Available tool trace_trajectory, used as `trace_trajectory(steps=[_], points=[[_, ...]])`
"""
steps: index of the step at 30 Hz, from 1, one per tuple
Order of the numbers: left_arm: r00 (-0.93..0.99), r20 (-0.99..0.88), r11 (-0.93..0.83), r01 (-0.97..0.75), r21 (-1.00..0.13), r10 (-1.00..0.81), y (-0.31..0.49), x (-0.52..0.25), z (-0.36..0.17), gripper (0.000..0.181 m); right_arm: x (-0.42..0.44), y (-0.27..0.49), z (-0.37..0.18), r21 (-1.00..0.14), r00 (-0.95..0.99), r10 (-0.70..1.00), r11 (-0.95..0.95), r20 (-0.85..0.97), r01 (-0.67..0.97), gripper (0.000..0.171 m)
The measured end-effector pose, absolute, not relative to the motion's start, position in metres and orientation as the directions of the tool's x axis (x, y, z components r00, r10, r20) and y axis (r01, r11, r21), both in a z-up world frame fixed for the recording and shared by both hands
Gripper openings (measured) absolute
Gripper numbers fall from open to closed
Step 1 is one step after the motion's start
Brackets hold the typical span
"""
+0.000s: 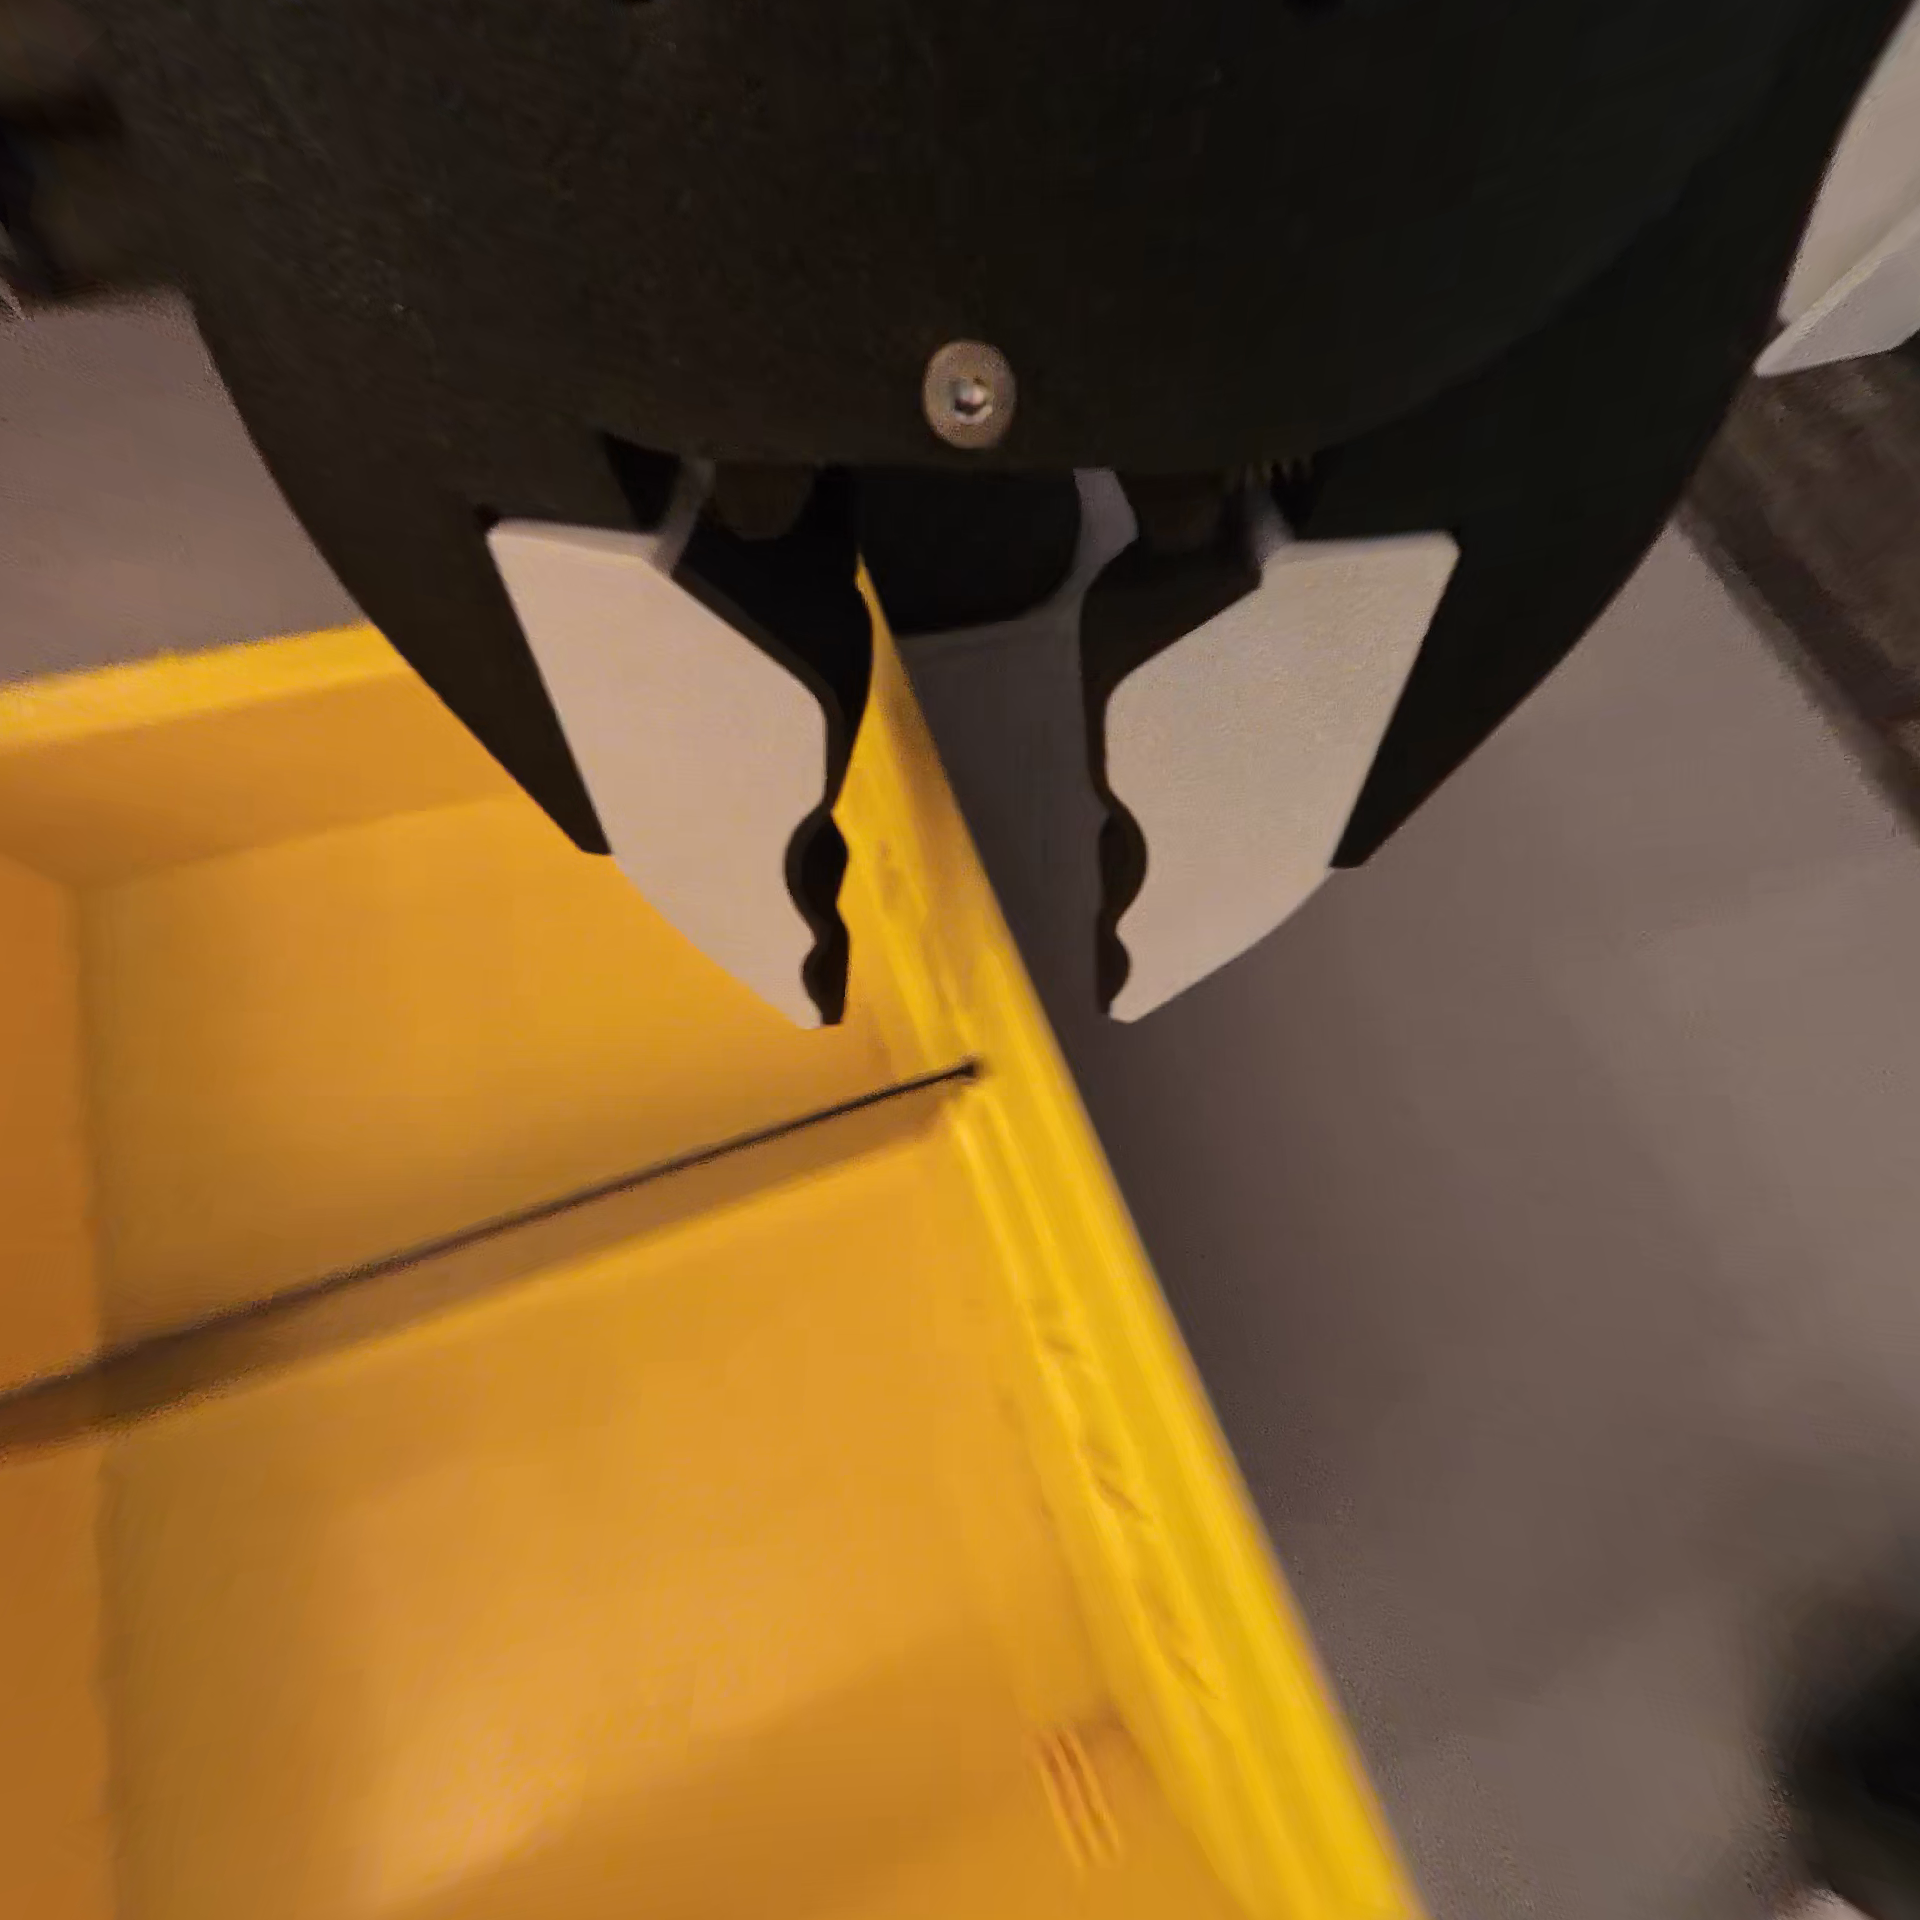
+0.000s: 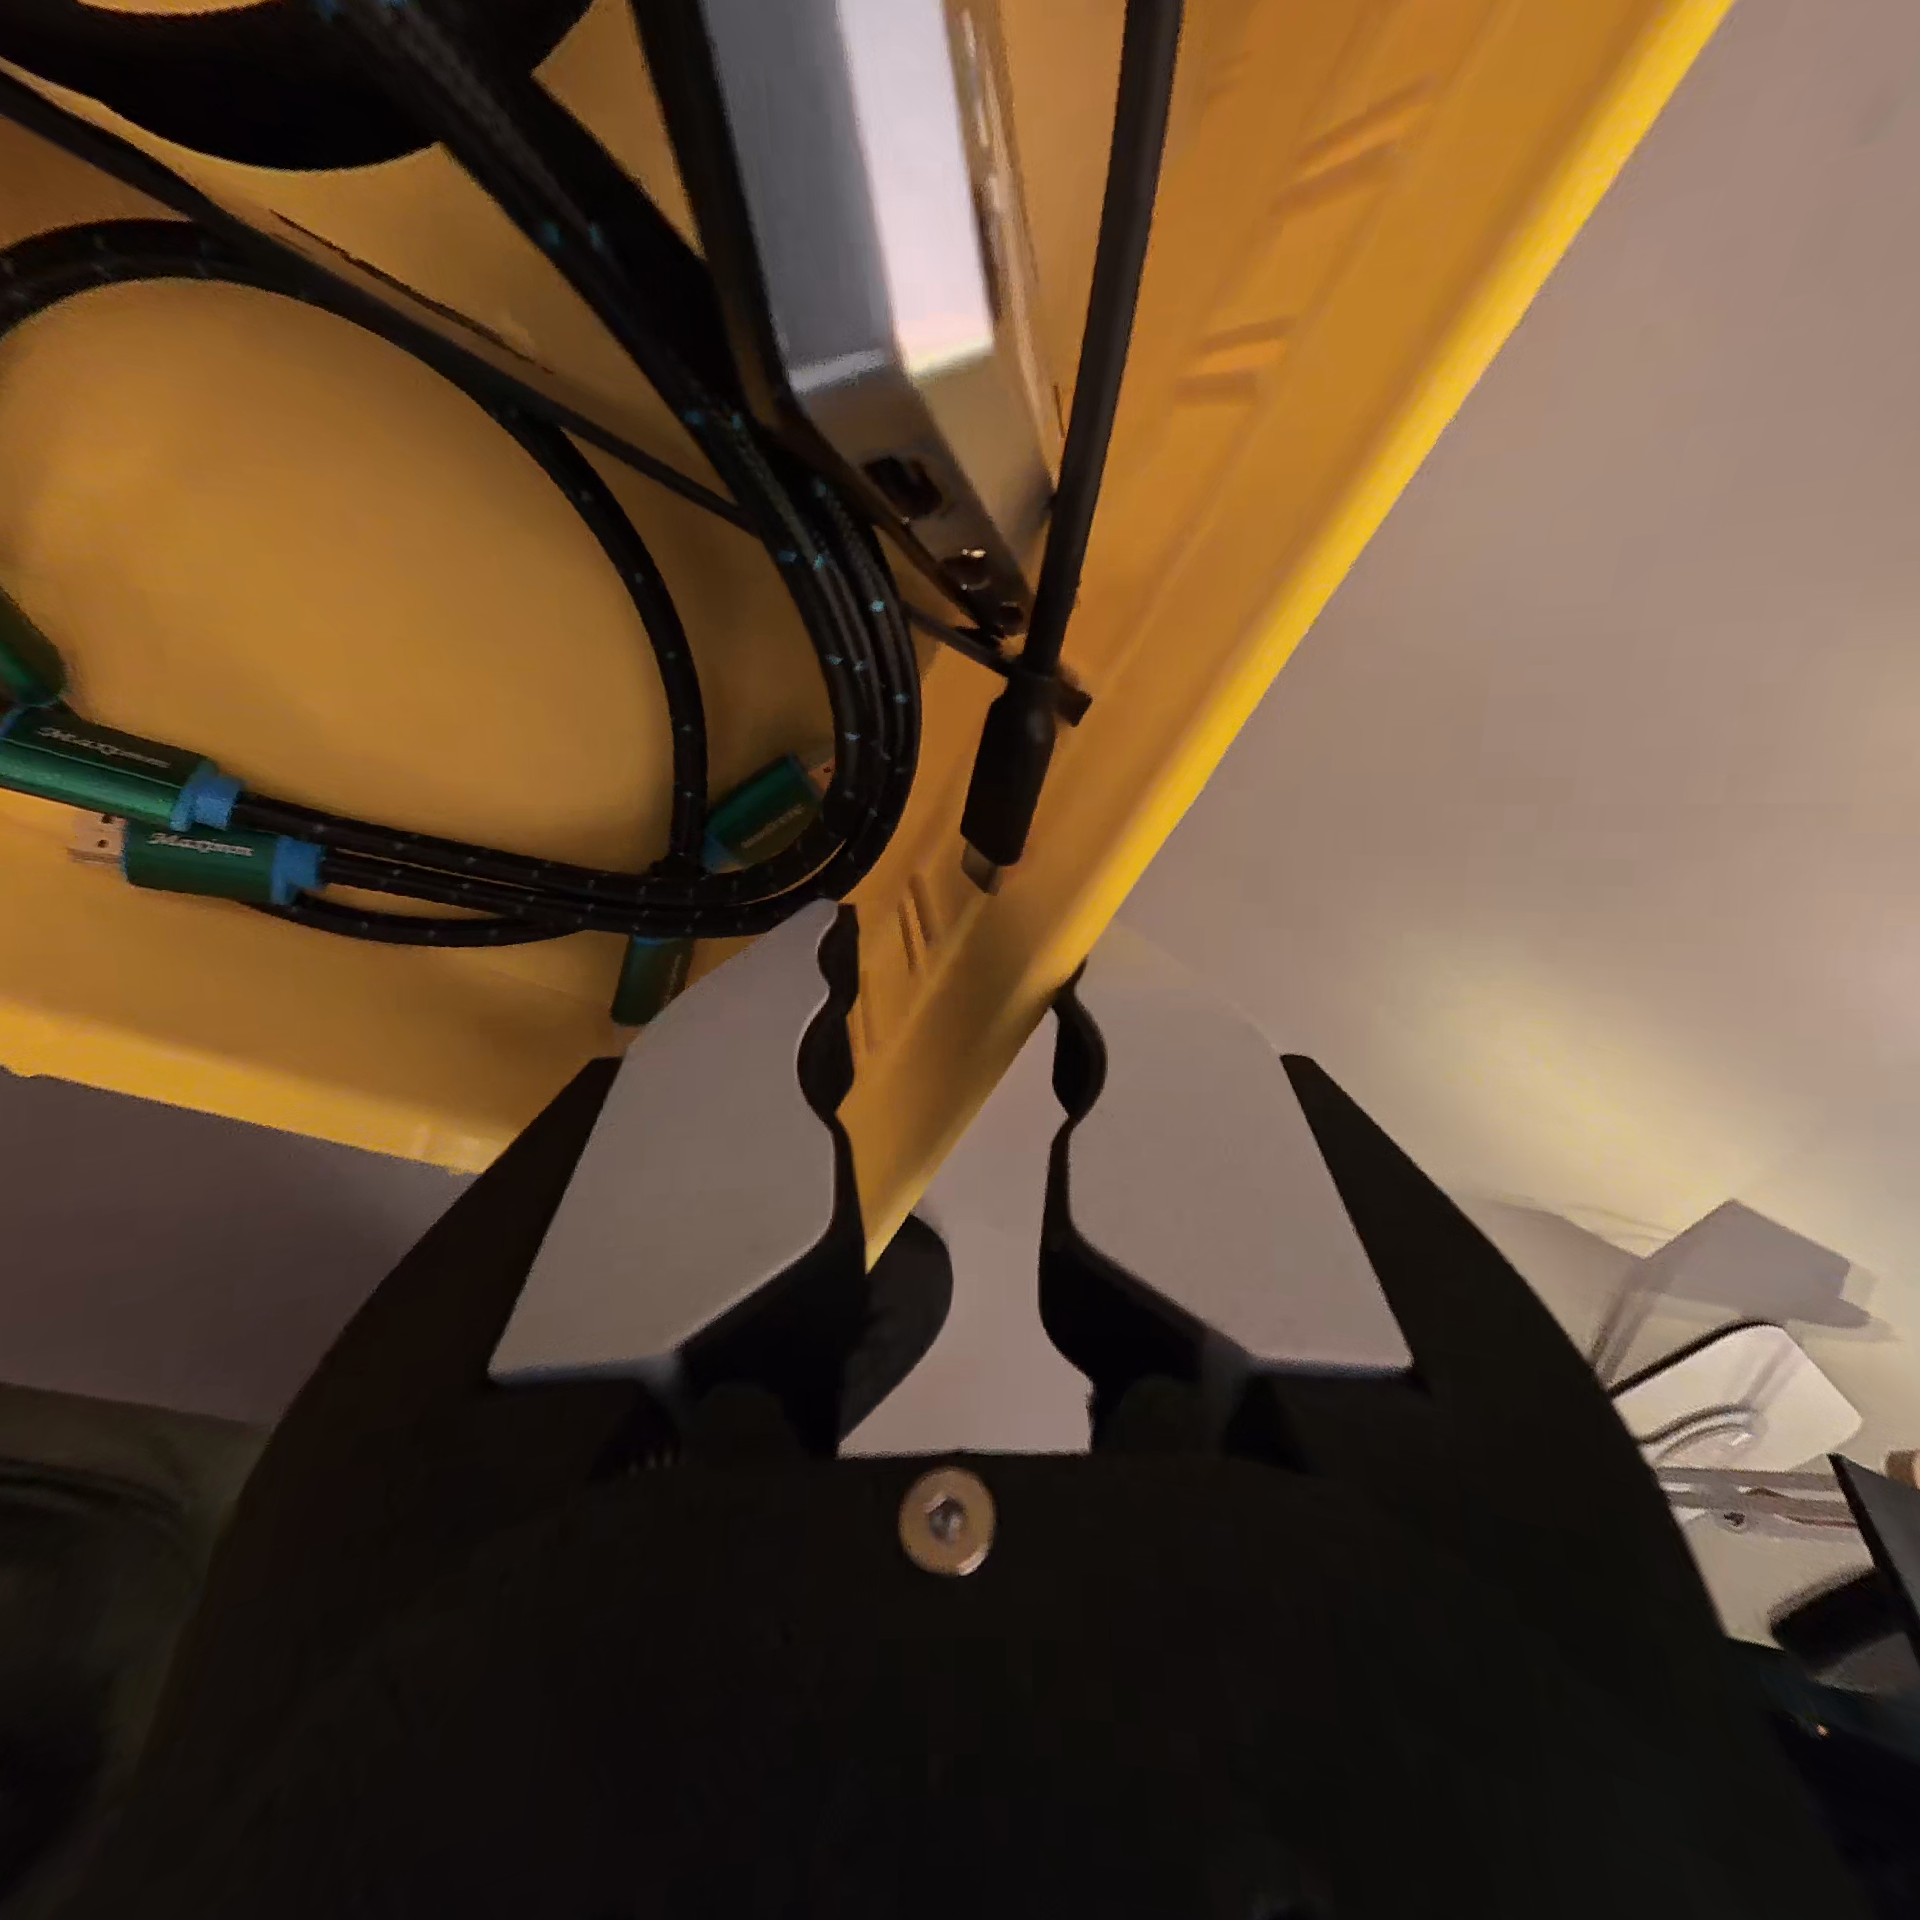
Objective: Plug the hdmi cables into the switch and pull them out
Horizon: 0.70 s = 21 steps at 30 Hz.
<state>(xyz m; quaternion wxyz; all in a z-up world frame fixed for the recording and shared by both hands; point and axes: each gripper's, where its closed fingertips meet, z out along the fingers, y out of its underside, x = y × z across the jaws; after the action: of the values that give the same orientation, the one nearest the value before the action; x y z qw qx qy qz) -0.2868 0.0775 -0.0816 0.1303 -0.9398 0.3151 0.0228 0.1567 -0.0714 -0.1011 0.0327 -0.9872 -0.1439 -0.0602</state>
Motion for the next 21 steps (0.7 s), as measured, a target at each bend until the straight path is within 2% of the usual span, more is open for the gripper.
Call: trace_trajectory(steps=[6,10,13,16,17,19,21], points=[[0.867,-0.356,-0.6,-0.499,-0.626,-0.35,0.113,-0.293,0.018,0.068,0.152,-0.067,-0.065,-0.186,0.963,0.22,-0.951,0.158,0.248,0.041],[0.903,-0.366,-0.367,-0.427,-0.826,-0.227,0.112,-0.283,0.082,0.074,0.13,-0.062,-0.022,-0.344,0.924,0.252,-0.873,0.286,0.345,0.043],[0.929,-0.33,-0.181,-0.357,-0.916,-0.166,0.103,-0.278,0.121,0.078,0.101,-0.05,0.017,-0.492,0.871,0.276,-0.737,0.406,0.463,0.043],[0.941,-0.303,-0.045,-0.313,-0.949,-0.148,0.092,-0.276,0.146,0.078,0.052,-0.041,0.048,-0.641,0.847,0.327,-0.554,0.419,0.531,0.043],[0.942,-0.3,-0.014,-0.305,-0.952,-0.153,0.089,-0.275,0.151,0.078,0.034,-0.037,0.059,-0.699,0.843,0.341,-0.474,0.415,0.536,0.047],[0.947,-0.283,0.031,-0.281,-0.959,-0.153,0.085,-0.276,0.159,0.081,0.0,-0.027,0.088,-0.827,0.856,0.324,-0.271,0.403,0.492,0.081],[0.952,-0.265,0.057,-0.259,-0.964,-0.154,0.083,-0.278,0.163,0.088,-0.023,-0.025,0.115,-0.896,0.871,0.288,-0.079,0.399,0.436,0.082]])
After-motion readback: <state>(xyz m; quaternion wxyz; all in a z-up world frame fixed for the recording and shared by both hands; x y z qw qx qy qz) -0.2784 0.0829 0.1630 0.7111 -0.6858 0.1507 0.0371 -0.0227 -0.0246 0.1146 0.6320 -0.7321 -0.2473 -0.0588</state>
